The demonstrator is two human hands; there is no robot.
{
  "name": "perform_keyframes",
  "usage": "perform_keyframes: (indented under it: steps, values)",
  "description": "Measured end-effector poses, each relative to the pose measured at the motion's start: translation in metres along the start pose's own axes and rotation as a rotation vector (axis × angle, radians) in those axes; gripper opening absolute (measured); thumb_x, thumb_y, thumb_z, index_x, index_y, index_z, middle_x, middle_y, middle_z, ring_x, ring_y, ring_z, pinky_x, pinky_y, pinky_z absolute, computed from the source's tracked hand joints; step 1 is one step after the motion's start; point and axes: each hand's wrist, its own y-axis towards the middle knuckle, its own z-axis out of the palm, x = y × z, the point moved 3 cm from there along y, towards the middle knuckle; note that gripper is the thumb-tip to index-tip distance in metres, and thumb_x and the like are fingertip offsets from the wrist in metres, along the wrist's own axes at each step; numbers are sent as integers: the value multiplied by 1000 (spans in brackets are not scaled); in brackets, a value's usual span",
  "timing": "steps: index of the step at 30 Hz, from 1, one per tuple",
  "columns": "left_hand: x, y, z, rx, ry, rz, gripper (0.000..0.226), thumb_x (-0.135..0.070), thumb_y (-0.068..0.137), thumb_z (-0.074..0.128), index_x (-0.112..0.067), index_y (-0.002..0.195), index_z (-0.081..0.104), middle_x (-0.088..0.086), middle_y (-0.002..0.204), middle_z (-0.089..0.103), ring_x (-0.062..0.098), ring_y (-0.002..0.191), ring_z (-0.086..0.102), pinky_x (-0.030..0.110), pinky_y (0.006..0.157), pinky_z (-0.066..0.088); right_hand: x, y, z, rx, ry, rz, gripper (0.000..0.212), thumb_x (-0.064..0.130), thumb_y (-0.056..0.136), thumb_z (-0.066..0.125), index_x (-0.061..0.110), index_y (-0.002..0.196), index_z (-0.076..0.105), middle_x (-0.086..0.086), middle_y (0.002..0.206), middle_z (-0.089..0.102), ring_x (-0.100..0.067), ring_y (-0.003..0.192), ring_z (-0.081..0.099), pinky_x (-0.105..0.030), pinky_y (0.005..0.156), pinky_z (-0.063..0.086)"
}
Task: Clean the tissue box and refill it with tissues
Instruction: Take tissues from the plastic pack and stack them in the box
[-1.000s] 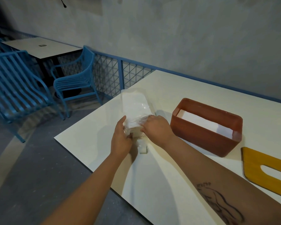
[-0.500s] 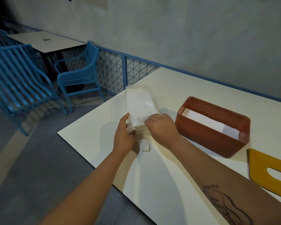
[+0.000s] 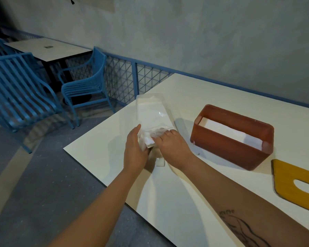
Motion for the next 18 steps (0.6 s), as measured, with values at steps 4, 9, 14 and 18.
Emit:
perform_keyframes:
  steps: [4,9,14,18]
  values:
    - [-12,-7,-4,-102,379,366,84,-7,70,78,-32,138,35,9,149,33,28,133,37,40,106,30,5,-13,-11,-124,112,15,34,13,63,80,8,96,71,-8,85,73,-23,77,69,-33,70,57]
    - [-29,-21,-1,-187,487,709,64,-19,68,80,-27,124,51,7,140,44,23,131,35,30,100,22,9,-39,-47,-315,157,102,22,8,76,66,12,98,67,-5,91,72,-22,83,68,-34,78,51]
    - [-46,-27,0,-164,396,785,26,-33,77,63,-28,102,57,7,127,61,21,122,48,34,95,27,-1,-76,-78,-437,304,225,20,11,86,43,12,104,53,-10,93,70,-19,89,61,-27,82,42]
    - [-60,-29,2,-109,403,756,19,-44,75,63,-32,89,58,1,115,67,13,110,53,32,94,26,-19,-108,-101,-426,622,402,24,14,89,42,5,99,62,-6,93,65,-11,86,53,-20,78,42]
